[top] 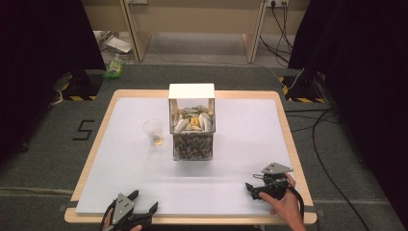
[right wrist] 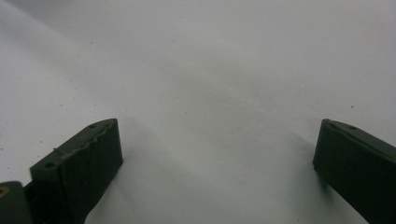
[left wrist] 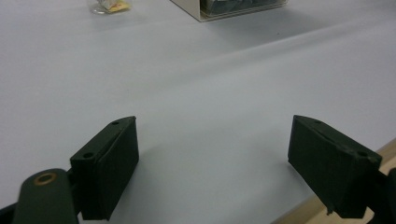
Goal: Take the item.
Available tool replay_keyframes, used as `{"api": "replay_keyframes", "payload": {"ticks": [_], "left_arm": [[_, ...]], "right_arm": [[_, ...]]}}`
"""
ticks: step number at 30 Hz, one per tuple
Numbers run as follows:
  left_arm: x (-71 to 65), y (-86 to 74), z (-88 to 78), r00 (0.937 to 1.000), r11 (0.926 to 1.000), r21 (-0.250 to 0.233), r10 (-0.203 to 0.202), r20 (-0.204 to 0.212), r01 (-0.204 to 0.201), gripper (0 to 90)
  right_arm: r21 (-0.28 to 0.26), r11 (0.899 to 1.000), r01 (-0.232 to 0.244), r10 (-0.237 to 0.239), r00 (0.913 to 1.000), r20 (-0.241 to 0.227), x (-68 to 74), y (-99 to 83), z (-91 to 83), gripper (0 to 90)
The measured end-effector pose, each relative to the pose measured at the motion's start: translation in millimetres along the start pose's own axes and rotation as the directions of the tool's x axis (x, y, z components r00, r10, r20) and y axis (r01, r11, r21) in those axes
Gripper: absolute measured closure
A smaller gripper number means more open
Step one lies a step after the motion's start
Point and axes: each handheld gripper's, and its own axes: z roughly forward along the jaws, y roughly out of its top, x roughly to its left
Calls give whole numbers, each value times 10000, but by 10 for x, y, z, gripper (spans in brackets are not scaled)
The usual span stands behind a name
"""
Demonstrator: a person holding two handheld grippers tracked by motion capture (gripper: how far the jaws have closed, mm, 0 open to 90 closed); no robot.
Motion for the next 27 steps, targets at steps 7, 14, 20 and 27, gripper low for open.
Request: {"api": "replay_keyframes", "payload": {"ticks": [7, 14, 20, 27], "left_arm": [[-59, -24, 11, 9995, 9996, -45, 274, -159, -275, 143], [-59, -29, 13, 9995, 9996, -79, 269, -151, -270, 143], [-58, -29, 12, 9995, 9996, -68, 266, -149, -267, 143], [-57, -29, 12, 9996, 9996, -69, 263, -135, -264, 144]], "right_arm": [[11, 10000, 5, -5, 10000, -2, 0, 0, -1, 19], [14, 10000, -7, 7, 10000, 4, 2, 0, -2, 19], [11, 10000, 10, -10, 10000, -1, 1, 0, -2, 19], [14, 10000, -7, 7, 10000, 4, 2, 0, -2, 19]]}}
